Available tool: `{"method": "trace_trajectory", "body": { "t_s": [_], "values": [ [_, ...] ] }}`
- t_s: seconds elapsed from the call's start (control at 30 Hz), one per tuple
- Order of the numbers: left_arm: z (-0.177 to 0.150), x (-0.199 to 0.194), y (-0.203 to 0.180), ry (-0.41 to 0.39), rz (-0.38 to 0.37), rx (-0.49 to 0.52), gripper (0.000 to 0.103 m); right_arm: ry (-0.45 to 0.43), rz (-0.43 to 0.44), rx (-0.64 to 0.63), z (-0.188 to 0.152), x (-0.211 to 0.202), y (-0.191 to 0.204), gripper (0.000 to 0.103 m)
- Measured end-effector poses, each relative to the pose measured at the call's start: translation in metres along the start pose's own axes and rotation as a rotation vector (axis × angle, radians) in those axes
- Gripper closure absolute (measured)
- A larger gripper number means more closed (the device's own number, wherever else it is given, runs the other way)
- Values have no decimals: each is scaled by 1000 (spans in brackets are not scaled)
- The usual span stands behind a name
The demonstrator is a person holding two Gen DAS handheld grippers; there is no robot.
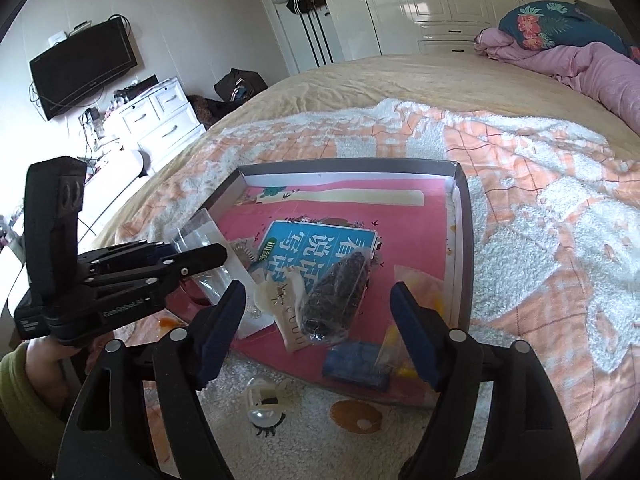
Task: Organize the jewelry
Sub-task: 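Carry both bags over the grey box and lower them inside, then open both tools and withdraw them from the box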
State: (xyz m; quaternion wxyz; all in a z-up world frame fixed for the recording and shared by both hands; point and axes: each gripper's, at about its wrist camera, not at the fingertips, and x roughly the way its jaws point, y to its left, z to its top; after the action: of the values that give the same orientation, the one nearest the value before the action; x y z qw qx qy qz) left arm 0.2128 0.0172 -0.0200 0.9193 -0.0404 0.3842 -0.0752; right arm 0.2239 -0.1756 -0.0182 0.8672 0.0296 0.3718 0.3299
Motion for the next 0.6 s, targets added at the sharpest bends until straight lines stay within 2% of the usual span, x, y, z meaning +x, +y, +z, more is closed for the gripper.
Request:
{"method": "trace_trajectory", "body": {
  "t_s": [0.2,0.33,0.53,0.6],
  "values": [
    [-1,1,2,-4,3,4,67,-32,-2,6,-4,-21,2,26],
    [1,-7,-2,-23,1,8,63,-68,-9,13,-4,-35,3,17],
    [3,-23,-5,-47,3,9,48,-98,-19,4,-3,-52,6,15],
    [5,-30,-6,-57,5,7,39,-101,-23,-2,-3,-55,9,15]
  ]
}}
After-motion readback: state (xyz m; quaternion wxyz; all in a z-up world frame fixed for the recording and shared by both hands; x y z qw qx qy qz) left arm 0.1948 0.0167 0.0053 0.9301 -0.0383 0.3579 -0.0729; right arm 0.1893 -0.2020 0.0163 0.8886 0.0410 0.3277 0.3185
